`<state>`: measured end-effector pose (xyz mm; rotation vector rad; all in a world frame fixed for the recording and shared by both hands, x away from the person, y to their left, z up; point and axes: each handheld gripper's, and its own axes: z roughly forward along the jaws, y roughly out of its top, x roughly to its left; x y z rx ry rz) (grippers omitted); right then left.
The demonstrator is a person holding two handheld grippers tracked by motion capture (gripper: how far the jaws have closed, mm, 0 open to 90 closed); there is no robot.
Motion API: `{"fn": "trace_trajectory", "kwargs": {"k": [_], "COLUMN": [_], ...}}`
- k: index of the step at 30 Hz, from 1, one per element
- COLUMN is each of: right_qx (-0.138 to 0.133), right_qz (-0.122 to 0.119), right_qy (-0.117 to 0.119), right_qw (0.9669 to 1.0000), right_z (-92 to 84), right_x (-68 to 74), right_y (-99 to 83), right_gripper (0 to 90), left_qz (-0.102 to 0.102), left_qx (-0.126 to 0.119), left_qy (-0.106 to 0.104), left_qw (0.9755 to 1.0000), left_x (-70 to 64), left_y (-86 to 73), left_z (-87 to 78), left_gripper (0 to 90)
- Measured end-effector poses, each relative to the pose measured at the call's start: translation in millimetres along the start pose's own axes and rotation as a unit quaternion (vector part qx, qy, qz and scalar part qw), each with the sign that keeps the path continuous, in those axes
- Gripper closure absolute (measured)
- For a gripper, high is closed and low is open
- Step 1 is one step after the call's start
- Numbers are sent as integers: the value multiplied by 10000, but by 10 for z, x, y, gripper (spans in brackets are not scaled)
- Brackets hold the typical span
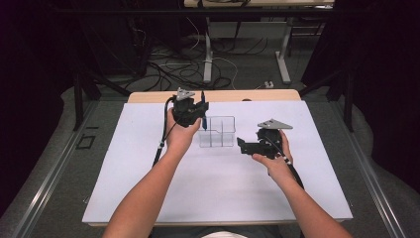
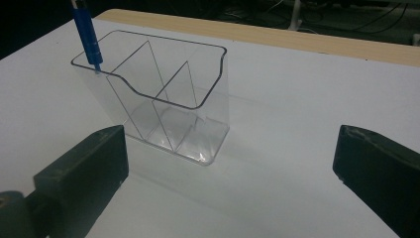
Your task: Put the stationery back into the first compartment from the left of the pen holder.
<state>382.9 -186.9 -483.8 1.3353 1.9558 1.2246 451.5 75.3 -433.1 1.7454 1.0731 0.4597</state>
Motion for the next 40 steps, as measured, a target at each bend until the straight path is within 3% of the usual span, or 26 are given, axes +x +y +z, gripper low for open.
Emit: {"fn": "trace_trajectory", "kwargs": {"k": [18,26,28,31,34,37,40], "right_qx": [4,2,-10,-25,-38,-37,-66], "right_qz": [15,8,27,8,18,3,-49], "right_qy": [-2,17,12,17,8,25,23], "right_qw": [10000,10000,10000,10000,10000,10000,10000], "right_z": [-1,-2,-5,-10,-20,-26,-38], "right_x": [-3,-6,-6,-15,-11,-7,-10], "right_y": [-4,1,3,6,11,13,15], "right_gripper": [9,10,10,10,10,10,9], "left_qz": [36,8,126,126,259,71,-152], "left_qx": [426,355,433,557,325,84,80], "left_qy": [119,44,79,169,243,27,-103], "left_qw": [9990,9994,9990,9982,9988,9999,9998], "left_x": [-20,-25,-20,-10,18,66,134], "left_y": [-111,-83,-70,-49,-42,-64,-97], "left_z": [149,70,19,-61,-174,-281,-386], "left_gripper": [778,534,469,378,349,307,265]}}
